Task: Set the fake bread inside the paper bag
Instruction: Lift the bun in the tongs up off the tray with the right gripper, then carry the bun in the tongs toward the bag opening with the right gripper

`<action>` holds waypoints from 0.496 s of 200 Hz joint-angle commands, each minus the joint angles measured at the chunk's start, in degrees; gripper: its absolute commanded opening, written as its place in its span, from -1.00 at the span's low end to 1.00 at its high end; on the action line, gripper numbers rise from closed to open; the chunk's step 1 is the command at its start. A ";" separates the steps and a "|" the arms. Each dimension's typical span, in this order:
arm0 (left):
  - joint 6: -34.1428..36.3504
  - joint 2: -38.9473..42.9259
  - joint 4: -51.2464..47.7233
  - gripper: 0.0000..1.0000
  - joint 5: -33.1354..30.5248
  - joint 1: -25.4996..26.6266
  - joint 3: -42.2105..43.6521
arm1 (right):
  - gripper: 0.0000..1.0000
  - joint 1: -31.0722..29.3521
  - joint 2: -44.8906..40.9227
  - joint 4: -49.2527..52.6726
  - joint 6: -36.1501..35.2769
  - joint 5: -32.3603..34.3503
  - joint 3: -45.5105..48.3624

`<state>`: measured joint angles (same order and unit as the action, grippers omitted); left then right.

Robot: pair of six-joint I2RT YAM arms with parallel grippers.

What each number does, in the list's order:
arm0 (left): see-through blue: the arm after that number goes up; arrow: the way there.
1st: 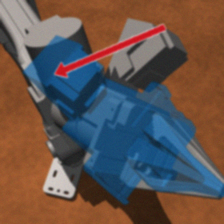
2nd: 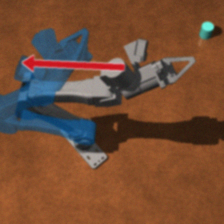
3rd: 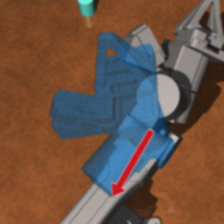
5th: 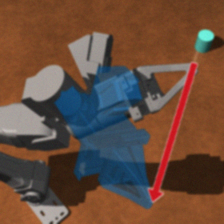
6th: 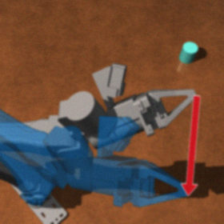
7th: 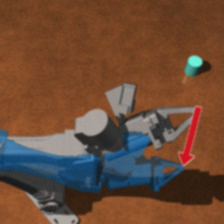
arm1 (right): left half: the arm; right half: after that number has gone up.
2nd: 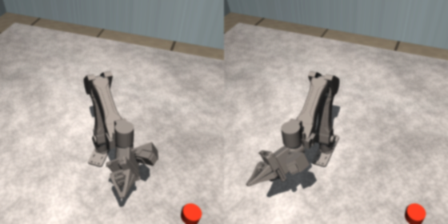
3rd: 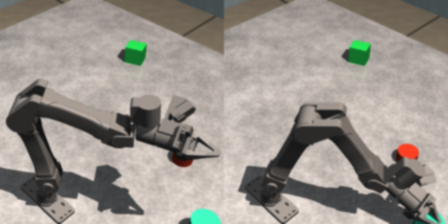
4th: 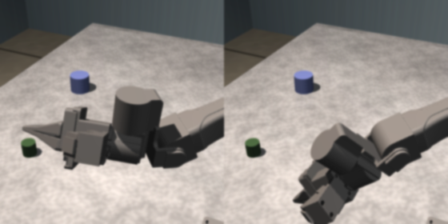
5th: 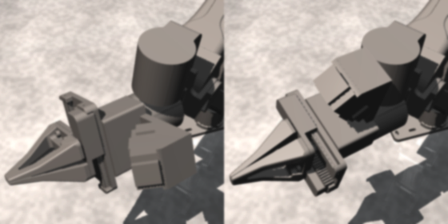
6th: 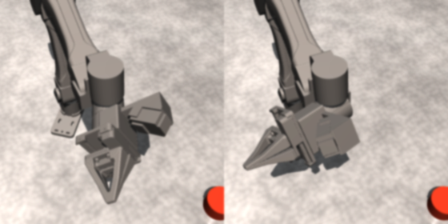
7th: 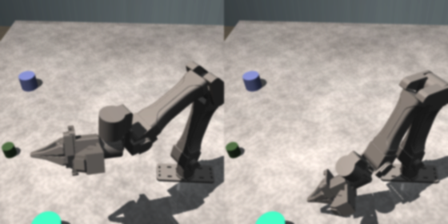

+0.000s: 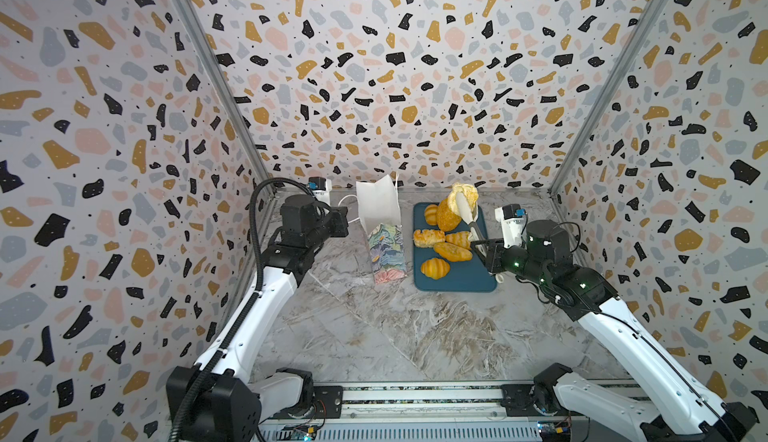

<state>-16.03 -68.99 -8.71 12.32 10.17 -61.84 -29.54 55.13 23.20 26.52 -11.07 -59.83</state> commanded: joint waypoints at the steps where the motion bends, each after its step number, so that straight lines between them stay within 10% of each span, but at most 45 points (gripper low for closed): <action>1: 0.52 0.57 1.26 -1.00 -0.55 -0.15 0.65 | -0.46 -0.19 -2.32 -7.75 -1.07 -2.65 -0.20; 99: 0.83 0.52 1.11 -1.00 -0.69 -0.16 0.51 | -0.47 -0.21 -3.27 -14.62 -0.35 -7.67 1.09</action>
<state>-15.94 -68.99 -8.71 11.64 10.17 -61.84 -29.54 52.75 14.22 26.46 -16.43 -58.28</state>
